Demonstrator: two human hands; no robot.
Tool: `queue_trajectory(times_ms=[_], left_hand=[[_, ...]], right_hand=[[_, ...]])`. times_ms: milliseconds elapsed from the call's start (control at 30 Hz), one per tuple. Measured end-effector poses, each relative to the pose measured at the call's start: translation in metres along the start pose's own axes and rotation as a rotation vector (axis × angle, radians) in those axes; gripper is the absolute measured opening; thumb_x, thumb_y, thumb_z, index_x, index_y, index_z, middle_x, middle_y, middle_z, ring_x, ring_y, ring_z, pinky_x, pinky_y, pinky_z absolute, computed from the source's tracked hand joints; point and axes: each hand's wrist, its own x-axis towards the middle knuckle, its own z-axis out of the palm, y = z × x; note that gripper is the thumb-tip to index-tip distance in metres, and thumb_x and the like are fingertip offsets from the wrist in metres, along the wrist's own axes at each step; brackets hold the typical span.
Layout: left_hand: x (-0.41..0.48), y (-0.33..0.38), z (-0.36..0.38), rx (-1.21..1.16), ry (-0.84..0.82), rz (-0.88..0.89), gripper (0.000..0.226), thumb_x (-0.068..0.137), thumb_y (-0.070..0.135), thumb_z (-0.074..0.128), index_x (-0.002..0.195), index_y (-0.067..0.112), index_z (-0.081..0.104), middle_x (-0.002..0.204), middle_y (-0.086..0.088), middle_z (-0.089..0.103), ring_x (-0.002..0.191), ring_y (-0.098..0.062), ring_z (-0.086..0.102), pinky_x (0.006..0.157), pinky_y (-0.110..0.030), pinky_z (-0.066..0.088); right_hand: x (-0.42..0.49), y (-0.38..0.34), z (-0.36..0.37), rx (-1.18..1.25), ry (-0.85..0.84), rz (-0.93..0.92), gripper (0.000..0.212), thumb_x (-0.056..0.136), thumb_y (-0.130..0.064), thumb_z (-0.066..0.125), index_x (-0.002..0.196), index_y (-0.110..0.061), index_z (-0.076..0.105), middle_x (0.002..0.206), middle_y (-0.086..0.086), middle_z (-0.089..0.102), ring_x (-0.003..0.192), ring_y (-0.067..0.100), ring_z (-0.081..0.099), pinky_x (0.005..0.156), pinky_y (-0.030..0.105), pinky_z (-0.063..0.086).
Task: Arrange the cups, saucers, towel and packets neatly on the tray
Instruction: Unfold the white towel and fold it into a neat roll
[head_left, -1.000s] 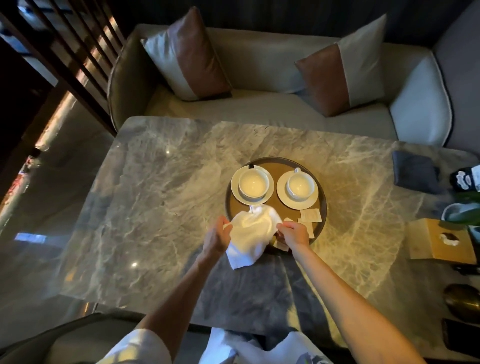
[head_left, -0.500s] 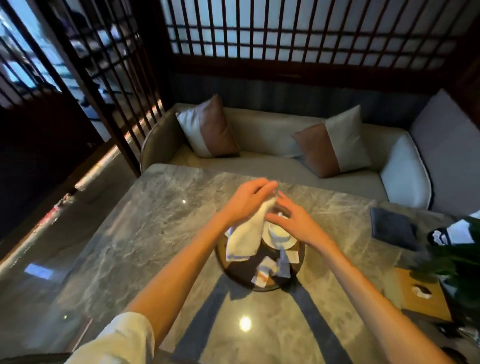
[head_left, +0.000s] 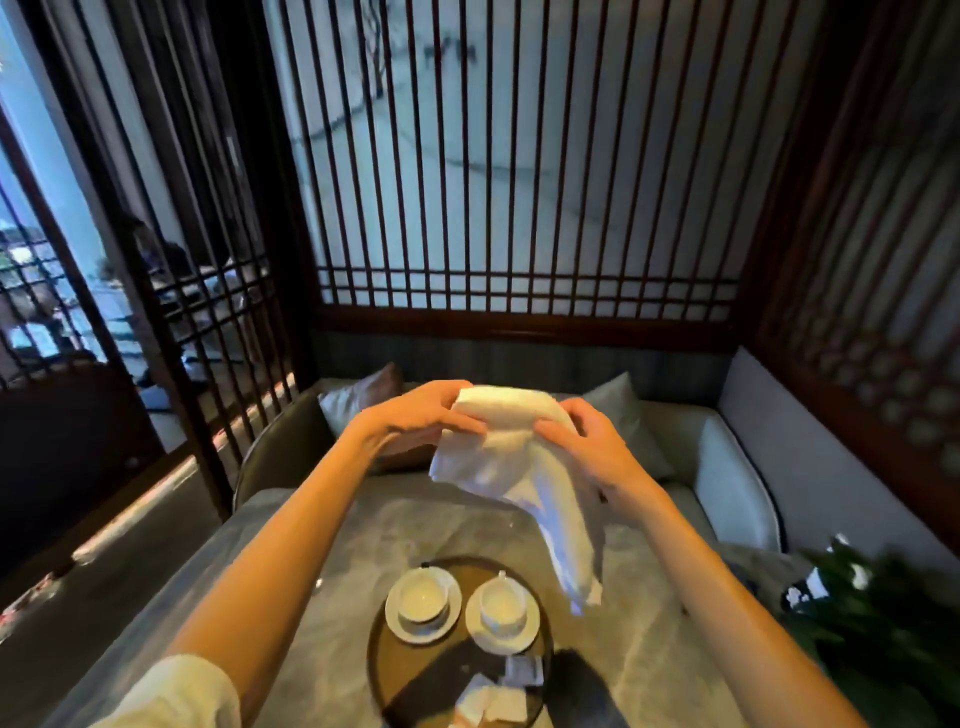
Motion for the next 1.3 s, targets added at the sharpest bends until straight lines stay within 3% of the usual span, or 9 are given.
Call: queue_trajectory(times_ms=[100, 233, 367, 500, 700, 800, 967, 1100, 1300], left_hand=[[0.018, 0.023, 0.014, -0.166, 0.153, 0.076, 0.026, 0.078, 0.02, 0.082, 0.101, 0.017, 0.07, 0.094, -0.007, 0.074, 0.09, -0.018, 0.07, 0.081, -0.03, 0.057], [0.043, 0.061, 0.04, 0.084, 0.393, 0.164, 0.024, 0.081, 0.031, 0.077, 0.091, 0.014, 0.064, 0.081, -0.003, 0.065, 0.074, -0.011, 0.059, 0.07, -0.029, 0.049], [0.053, 0.1, 0.067, -0.144, 0.419, 0.106, 0.028, 0.096, 0.034, 0.059, 0.091, 0.006, 0.057, 0.086, -0.013, 0.057, 0.08, -0.022, 0.055, 0.074, -0.034, 0.047], [0.049, 0.126, 0.074, -0.578, 0.326, -0.079, 0.033, 0.101, 0.028, 0.046, 0.119, 0.001, 0.054, 0.114, -0.02, 0.064, 0.105, -0.032, 0.064, 0.098, -0.043, 0.052], [0.047, 0.126, 0.072, -0.586, 0.189, -0.048, 0.029, 0.1, 0.034, 0.043, 0.101, 0.007, 0.055, 0.081, -0.01, 0.064, 0.063, -0.017, 0.064, 0.059, -0.028, 0.055], [0.052, 0.125, 0.062, -0.439, 0.131, -0.003, 0.042, 0.098, 0.049, 0.045, 0.082, 0.012, 0.06, 0.078, -0.004, 0.066, 0.067, -0.014, 0.066, 0.066, -0.028, 0.052], [0.039, 0.126, 0.015, 0.372, -0.049, -0.01, 0.022, 0.079, 0.047, 0.076, 0.096, 0.032, 0.073, 0.098, 0.006, 0.073, 0.093, -0.013, 0.069, 0.073, -0.026, 0.058], [0.032, 0.118, -0.026, -0.066, -0.254, 0.082, 0.036, 0.086, 0.032, 0.072, 0.12, 0.022, 0.066, 0.112, 0.0, 0.072, 0.101, -0.015, 0.07, 0.081, -0.028, 0.058], [0.064, 0.074, -0.013, 0.146, 0.24, 0.02, 0.024, 0.087, 0.034, 0.071, 0.1, 0.014, 0.071, 0.1, -0.005, 0.069, 0.097, -0.021, 0.066, 0.076, -0.028, 0.056]], right_hand=[[-0.001, -0.006, -0.019, -0.047, 0.096, 0.088, 0.025, 0.088, -0.021, 0.07, 0.106, -0.009, 0.058, 0.091, 0.001, 0.062, 0.084, 0.015, 0.059, 0.064, 0.016, 0.046], [-0.006, -0.031, -0.04, -0.299, 0.331, -0.087, 0.032, 0.089, -0.031, 0.068, 0.118, -0.023, 0.059, 0.109, -0.013, 0.061, 0.101, 0.002, 0.057, 0.085, 0.018, 0.044], [-0.013, -0.073, -0.034, -0.242, 0.068, -0.164, 0.038, 0.075, -0.064, 0.066, 0.111, -0.055, 0.059, 0.104, -0.028, 0.066, 0.099, -0.012, 0.06, 0.075, 0.004, 0.046], [-0.014, -0.081, -0.033, -0.34, 0.185, -0.222, 0.038, 0.084, -0.047, 0.071, 0.119, -0.031, 0.068, 0.112, -0.01, 0.069, 0.097, 0.002, 0.065, 0.085, 0.02, 0.054], [-0.012, -0.079, -0.031, -0.479, 0.307, -0.379, 0.02, 0.094, -0.034, 0.061, 0.104, -0.024, 0.075, 0.097, -0.008, 0.073, 0.085, 0.004, 0.064, 0.07, 0.011, 0.048], [-0.001, -0.079, -0.04, -0.26, 0.421, -0.213, 0.012, 0.095, -0.03, 0.056, 0.095, -0.025, 0.067, 0.085, -0.01, 0.069, 0.074, 0.002, 0.063, 0.058, 0.009, 0.046], [0.019, -0.064, -0.109, 0.171, 0.648, 0.105, 0.023, 0.101, -0.031, 0.041, 0.11, -0.014, 0.053, 0.081, -0.001, 0.056, 0.066, 0.012, 0.054, 0.038, 0.009, 0.037], [0.025, -0.059, -0.13, 0.183, 0.519, 0.179, 0.041, 0.097, -0.058, 0.04, 0.093, -0.02, 0.054, 0.076, -0.003, 0.058, 0.068, 0.014, 0.058, 0.048, 0.023, 0.042], [0.028, -0.058, -0.129, 0.043, 0.277, 0.121, 0.056, 0.089, -0.066, 0.05, 0.082, -0.013, 0.068, 0.069, 0.002, 0.066, 0.066, 0.018, 0.064, 0.06, 0.029, 0.048]])
